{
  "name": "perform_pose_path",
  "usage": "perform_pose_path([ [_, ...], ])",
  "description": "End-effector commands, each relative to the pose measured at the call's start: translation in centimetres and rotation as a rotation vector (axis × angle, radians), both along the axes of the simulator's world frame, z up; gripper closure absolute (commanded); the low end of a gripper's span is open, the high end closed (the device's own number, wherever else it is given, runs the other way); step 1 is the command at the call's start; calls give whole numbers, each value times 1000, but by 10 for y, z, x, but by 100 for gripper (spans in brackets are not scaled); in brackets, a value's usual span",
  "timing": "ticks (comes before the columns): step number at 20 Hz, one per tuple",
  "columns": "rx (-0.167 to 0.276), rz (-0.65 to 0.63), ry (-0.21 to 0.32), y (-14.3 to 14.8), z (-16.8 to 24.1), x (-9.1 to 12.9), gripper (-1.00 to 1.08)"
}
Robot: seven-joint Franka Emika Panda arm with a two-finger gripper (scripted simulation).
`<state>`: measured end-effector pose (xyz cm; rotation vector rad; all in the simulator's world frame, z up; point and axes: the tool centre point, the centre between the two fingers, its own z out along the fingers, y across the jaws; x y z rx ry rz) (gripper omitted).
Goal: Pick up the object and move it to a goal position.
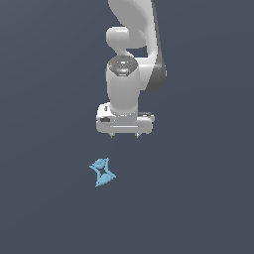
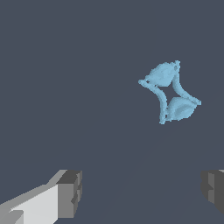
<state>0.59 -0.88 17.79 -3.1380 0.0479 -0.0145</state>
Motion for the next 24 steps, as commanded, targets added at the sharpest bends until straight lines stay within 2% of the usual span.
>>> perform_pose_path([
  [1, 0, 0, 0, 0, 0, 0, -92],
  [12, -11, 25, -15, 20, 18, 4, -92],
  [24, -13, 100, -10, 2, 1, 23, -92],
])
